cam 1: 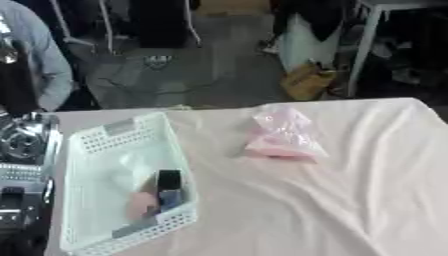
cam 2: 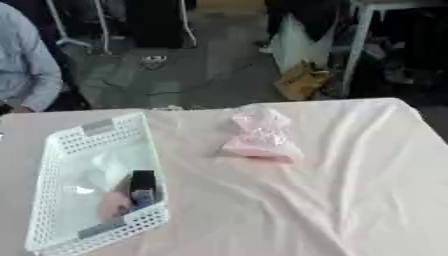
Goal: Pick up objects on the table and place them in the box.
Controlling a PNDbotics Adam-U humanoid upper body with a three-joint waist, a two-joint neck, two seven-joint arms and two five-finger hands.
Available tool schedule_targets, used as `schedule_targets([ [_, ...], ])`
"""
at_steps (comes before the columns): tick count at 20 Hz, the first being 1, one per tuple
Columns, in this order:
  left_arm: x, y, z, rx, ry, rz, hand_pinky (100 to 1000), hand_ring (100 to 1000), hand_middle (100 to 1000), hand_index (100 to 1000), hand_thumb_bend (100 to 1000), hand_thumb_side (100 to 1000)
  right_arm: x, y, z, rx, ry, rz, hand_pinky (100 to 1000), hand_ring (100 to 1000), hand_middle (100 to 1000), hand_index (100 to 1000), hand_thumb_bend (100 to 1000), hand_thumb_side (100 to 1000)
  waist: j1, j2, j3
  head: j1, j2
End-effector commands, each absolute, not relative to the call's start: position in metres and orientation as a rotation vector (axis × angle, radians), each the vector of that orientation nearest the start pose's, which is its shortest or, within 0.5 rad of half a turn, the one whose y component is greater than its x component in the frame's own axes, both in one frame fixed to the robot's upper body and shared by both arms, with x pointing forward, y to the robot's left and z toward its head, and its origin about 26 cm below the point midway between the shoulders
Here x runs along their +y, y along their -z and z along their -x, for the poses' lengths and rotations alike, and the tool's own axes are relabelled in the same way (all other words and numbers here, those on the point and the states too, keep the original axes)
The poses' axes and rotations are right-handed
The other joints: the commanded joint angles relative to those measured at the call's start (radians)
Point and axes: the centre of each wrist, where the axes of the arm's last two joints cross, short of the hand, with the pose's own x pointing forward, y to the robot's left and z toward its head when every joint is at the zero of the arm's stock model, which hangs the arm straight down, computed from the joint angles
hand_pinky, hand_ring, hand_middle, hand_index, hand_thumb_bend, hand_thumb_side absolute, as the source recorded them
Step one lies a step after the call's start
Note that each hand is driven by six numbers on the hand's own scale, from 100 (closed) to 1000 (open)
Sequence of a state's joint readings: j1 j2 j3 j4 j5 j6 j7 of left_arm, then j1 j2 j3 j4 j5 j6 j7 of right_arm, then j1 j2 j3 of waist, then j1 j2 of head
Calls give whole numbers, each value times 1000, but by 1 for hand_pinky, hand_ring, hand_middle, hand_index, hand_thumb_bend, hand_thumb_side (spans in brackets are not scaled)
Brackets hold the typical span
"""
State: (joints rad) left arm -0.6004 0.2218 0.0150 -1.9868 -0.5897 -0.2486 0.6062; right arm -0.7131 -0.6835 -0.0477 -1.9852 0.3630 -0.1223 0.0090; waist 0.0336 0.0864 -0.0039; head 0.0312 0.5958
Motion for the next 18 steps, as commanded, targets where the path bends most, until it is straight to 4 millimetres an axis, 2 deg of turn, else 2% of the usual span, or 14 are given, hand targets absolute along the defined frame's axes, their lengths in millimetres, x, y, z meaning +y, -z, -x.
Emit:
schedule_targets([
  [1,216,-285,-313,3053,171,871,836,932,817,897,100,866,-267,-375,-289,2823,1256,-1188,885,953,913,925,108,1000,-20,-27,6,-14,2],
  [4,215,-284,-313,3055,169,862,837,932,817,897,100,864,-256,-377,-290,2743,1466,-1208,891,952,923,931,108,1000,-26,-28,12,-28,4],
  [9,213,-285,-313,3060,168,843,837,932,817,897,100,863,-239,-368,-316,2633,1780,-1185,898,952,930,936,100,1000,-29,-28,29,-72,3],
  [10,212,-285,-313,3061,168,841,836,932,817,897,100,863,-235,-365,-323,2608,1825,-1182,903,957,931,948,144,940,-29,-28,31,-81,2],
  [11,212,-285,-313,3060,167,838,836,932,817,897,100,863,-231,-363,-331,2564,1901,-1176,905,961,944,954,145,1000,-29,-28,35,-97,3],
  [13,212,-286,-313,3060,166,834,836,932,817,897,100,863,-227,-359,-345,2499,2003,-1168,907,963,946,957,158,1000,-30,-28,38,-112,4],
  [14,211,-286,-313,3060,165,834,837,932,817,896,100,861,-227,-358,-350,2479,2033,-1166,918,981,973,982,235,1000,-30,-27,39,-116,4],
  [16,210,-286,-313,3063,167,824,837,932,817,896,100,859,-224,-352,-370,2364,2223,-1148,922,989,978,992,270,1000,-33,-25,47,-143,3],
  [17,210,-286,-313,3063,168,820,837,932,818,896,100,858,-224,-349,-380,2310,2311,-1142,935,1000,995,1000,345,1000,-33,-24,51,-149,2],
  [18,209,-286,-313,3063,168,816,837,932,818,896,100,858,-223,-347,-390,2259,2389,-1136,937,1000,997,1000,354,992,-33,-23,53,-153,1],
])
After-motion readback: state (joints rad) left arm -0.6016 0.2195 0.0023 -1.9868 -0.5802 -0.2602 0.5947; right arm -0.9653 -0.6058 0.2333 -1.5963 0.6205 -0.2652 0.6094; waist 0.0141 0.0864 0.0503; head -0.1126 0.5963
